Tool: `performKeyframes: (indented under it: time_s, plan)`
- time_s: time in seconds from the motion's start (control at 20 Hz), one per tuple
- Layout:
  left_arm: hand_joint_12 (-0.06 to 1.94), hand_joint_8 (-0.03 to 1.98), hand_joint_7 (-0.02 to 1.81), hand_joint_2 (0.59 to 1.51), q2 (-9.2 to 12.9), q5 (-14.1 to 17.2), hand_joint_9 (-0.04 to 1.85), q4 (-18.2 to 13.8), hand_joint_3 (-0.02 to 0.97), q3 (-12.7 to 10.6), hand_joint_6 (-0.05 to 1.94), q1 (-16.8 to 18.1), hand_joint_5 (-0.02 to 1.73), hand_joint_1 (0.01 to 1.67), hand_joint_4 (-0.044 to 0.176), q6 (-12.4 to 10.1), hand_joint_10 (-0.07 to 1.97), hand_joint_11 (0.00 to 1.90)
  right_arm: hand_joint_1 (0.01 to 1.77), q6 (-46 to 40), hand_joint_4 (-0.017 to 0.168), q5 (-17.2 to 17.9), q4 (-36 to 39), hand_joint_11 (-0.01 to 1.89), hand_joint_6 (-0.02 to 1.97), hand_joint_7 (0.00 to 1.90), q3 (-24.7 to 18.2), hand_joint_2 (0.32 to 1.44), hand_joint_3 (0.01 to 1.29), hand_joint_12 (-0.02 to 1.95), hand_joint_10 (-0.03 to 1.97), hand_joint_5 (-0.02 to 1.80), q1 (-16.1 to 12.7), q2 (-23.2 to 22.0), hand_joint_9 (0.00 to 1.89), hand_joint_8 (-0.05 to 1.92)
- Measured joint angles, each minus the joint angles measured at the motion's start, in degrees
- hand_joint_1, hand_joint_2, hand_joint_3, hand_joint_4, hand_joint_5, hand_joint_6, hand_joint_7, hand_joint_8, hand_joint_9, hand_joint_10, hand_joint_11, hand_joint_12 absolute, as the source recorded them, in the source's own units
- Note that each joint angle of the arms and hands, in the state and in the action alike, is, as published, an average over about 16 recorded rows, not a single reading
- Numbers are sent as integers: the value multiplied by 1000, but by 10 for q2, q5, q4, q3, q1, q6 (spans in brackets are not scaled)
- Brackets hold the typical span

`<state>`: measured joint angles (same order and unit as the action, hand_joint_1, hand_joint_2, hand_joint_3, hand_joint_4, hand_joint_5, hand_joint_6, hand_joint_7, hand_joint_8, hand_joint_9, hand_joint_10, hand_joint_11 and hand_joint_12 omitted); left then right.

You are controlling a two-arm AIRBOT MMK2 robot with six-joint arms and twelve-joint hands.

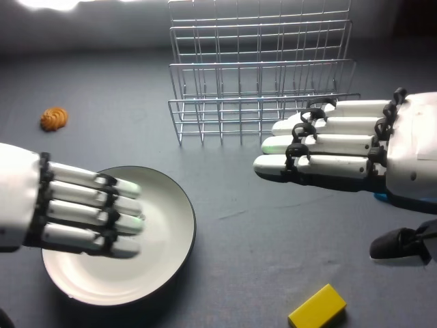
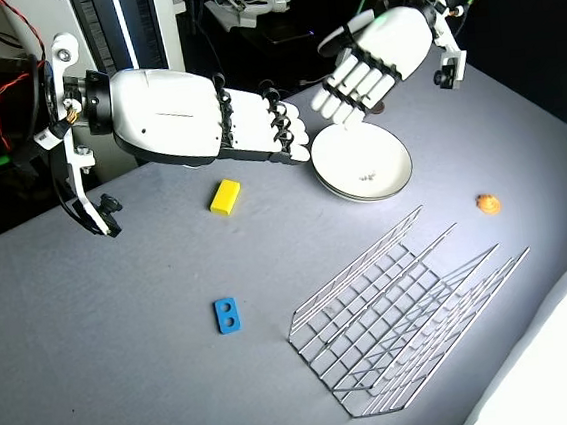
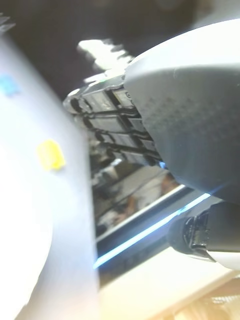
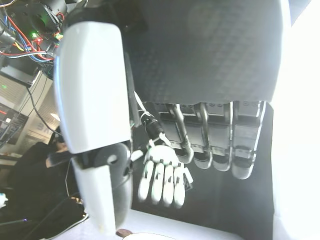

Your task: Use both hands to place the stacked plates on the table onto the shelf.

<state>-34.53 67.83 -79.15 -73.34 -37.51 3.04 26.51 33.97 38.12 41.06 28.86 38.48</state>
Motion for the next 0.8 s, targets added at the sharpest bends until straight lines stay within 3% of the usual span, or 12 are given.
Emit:
performKeyframes:
  time_s: [0.5, 0.8]
  plan:
    - [-12, 11, 23, 1075, 2, -18, 20, 7, 11, -36, 9, -82, 36, 16, 3, 29, 5, 16, 1148, 2, -4, -2, -2, 20, 19, 22, 0, 984, 20, 309, 3, 21, -1, 1, 21, 12]
    - [-12, 11, 19, 1078, -3, -39, 21, 17, 11, -43, 9, -114, 26, 17, 4, 51, 5, 16, 1154, 4, -4, -3, -5, 21, 19, 22, 0, 975, 20, 306, 4, 21, -1, 1, 21, 12]
